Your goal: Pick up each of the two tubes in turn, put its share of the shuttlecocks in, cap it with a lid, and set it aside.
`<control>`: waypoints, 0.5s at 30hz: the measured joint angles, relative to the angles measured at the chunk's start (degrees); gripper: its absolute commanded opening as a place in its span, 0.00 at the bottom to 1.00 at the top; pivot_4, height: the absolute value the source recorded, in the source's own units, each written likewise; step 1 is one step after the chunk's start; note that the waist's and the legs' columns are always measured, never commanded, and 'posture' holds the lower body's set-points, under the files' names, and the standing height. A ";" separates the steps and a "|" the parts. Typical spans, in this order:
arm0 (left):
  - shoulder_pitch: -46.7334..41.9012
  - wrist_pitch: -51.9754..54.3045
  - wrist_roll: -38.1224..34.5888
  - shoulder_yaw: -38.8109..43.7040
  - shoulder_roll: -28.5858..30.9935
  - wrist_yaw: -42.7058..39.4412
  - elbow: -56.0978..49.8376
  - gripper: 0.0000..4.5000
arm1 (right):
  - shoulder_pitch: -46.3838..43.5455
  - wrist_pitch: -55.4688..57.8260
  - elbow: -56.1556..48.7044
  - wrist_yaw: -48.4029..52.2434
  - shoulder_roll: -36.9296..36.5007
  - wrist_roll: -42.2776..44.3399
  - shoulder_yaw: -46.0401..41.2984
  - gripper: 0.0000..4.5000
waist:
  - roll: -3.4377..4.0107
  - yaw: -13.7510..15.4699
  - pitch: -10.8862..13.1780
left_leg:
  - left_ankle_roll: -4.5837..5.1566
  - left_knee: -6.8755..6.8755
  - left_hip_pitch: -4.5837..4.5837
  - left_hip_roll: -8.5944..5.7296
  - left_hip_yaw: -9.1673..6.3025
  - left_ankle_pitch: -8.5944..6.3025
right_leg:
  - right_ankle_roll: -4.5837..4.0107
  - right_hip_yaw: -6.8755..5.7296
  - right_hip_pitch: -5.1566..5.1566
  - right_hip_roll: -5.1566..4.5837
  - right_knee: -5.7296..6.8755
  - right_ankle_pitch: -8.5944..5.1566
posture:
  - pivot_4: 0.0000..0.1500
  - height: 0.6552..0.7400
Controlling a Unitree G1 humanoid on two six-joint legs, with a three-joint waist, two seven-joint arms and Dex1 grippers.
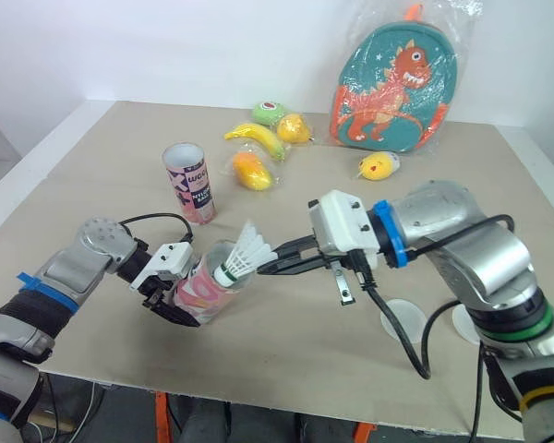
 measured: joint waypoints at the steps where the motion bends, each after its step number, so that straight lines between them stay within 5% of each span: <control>1: 0.01 0.07 0.03 0.11 -0.01 0.00 -0.10 0.68 | -0.80 -0.12 0.89 0.26 0.80 -0.66 0.60 0.01 | 0.00 0.00 0.00 | 0.00 -0.01 -0.01 0.00 0.00 0.00 | -0.01 -0.01 0.00 0.00 0.00 0.01 | 1.00 1.00; 5: 0.30 0.35 0.12 0.47 -0.19 0.00 -0.51 0.68 | -2.33 0.00 3.10 0.70 2.64 -1.80 0.97 0.21 | -0.01 0.10 0.01 | -0.01 -0.01 -0.04 -0.04 -0.04 0.00 | -0.20 -0.02 0.01 -0.02 0.00 0.10 | 1.00 1.00; 10: 0.33 0.42 0.39 0.68 -0.31 0.00 -0.61 0.68 | -3.22 2.63 3.23 0.65 4.48 -0.45 0.86 0.71 | -0.01 0.09 0.01 | -0.01 -0.01 -0.04 -0.04 -0.08 0.00 | -0.22 -0.05 0.02 0.00 0.01 0.11 | 1.00 1.00; 15: 0.19 0.24 0.50 0.55 -0.33 0.00 -0.60 0.68 | -3.15 5.34 3.18 0.97 4.08 1.84 -0.08 0.71 | -0.01 0.10 0.01 | -0.01 -0.01 -0.04 -0.04 -0.09 0.00 | -0.23 -0.06 0.02 0.00 0.01 0.11 | 1.00 1.00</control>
